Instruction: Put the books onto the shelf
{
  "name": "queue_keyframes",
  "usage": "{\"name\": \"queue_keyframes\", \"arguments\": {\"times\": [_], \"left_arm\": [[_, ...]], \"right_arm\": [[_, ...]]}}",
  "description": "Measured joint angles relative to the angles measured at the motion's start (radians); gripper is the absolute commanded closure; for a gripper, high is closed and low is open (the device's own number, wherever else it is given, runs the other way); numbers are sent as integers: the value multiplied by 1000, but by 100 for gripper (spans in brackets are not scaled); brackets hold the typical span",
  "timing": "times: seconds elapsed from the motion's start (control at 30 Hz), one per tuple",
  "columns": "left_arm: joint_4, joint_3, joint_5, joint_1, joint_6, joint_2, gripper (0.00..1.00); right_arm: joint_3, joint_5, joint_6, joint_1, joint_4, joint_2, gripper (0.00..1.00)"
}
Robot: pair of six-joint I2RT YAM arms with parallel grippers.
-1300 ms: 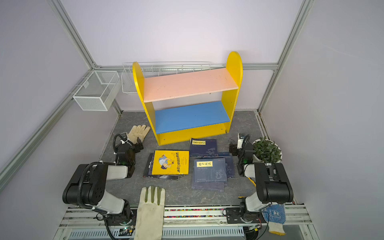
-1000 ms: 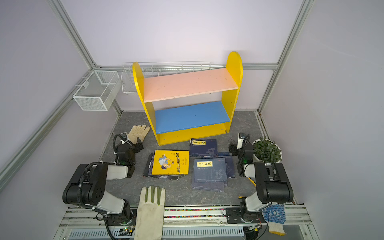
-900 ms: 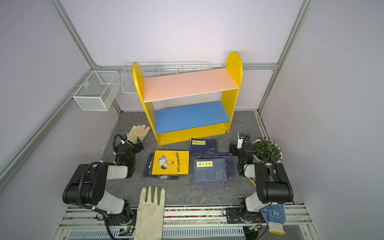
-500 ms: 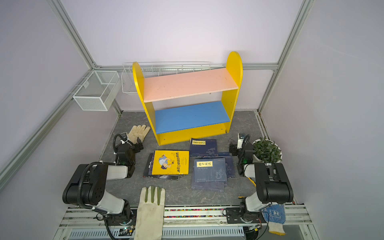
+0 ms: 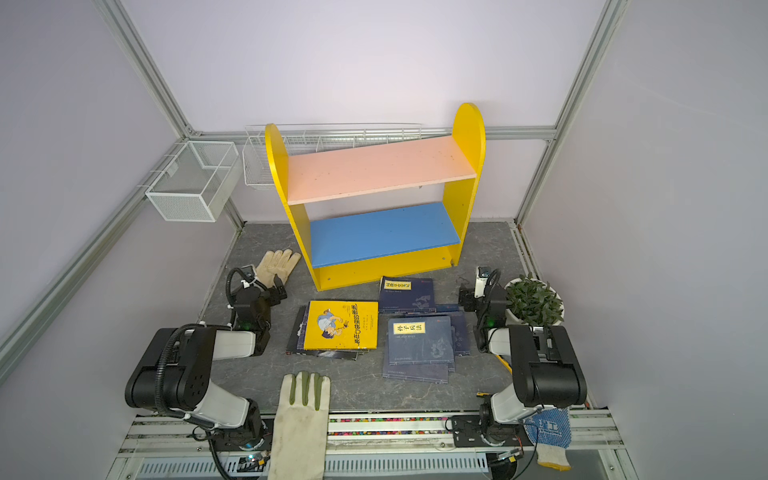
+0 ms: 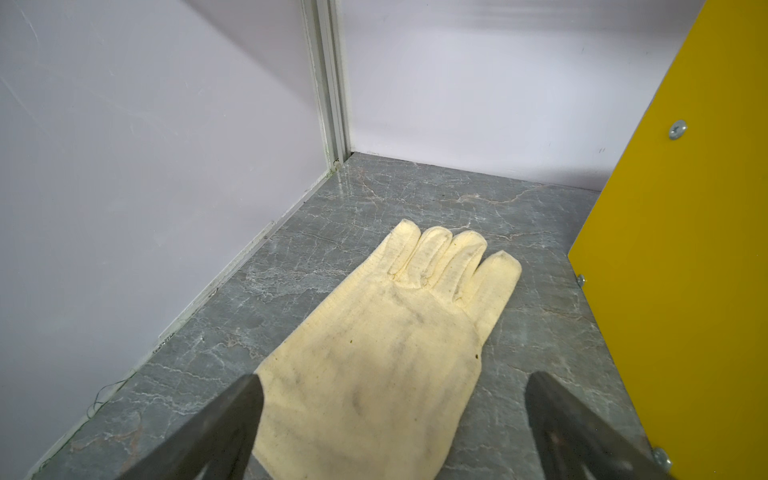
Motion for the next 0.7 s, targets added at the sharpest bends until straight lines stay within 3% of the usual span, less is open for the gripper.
{"name": "queue_keyframes", "arguments": {"times": [0.07,0.13,0.2,0.33,0.47,0.6,0.7], "left_arm": [[0,0,0,0,0,0,1],[0,0,0,0,0,0,1],[-16,2,1,0,0,-3,1],[-333,139,-55,-5,-28,-73,1],[-511,284,-177,-7,-109,-182,1],[-642,242,-274,-29,-266,-345,1],[-794,229,-364,-147,-358,-392,1]], "right_arm": [[0,-2,0,0,0,0,10],[0,-9,7,0,1,0,1],[3,-19,-1,0,-10,-2,8],[85,2,6,1,-200,-61,11],[217,56,54,26,-393,-148,12],[298,143,120,121,-543,-209,13],[350,179,182,222,-677,-221,12]]}}
